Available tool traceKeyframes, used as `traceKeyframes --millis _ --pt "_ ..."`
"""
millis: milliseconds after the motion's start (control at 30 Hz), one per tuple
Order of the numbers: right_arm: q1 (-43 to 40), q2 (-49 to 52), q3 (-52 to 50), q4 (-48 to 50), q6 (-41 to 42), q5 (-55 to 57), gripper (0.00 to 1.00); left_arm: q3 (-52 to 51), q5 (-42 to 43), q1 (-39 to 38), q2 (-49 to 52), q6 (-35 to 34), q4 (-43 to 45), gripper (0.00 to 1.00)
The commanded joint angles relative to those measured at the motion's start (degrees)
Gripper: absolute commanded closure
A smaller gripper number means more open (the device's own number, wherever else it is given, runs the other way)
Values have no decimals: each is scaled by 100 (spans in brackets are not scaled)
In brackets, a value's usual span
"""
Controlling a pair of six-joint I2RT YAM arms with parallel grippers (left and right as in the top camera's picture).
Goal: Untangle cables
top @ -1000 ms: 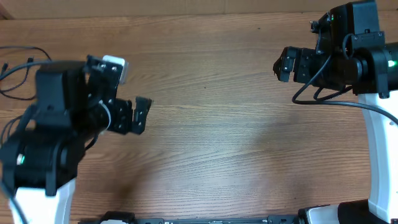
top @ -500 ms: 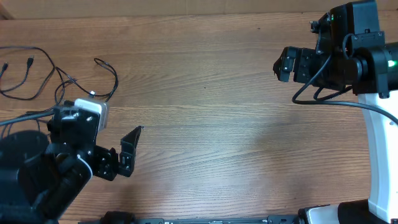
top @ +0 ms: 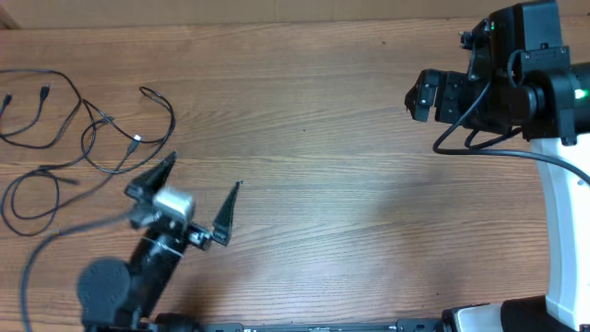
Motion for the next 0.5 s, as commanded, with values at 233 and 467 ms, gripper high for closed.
traceKeyframes --millis 233,467 --pt "-26 -33 59 17 -26 57 0 -2465 -61 7 -1578 -66 2253 0" --pt "-26 -31 59 17 -28 57 0 -3187 -317 199 -2028 -146 2398 0"
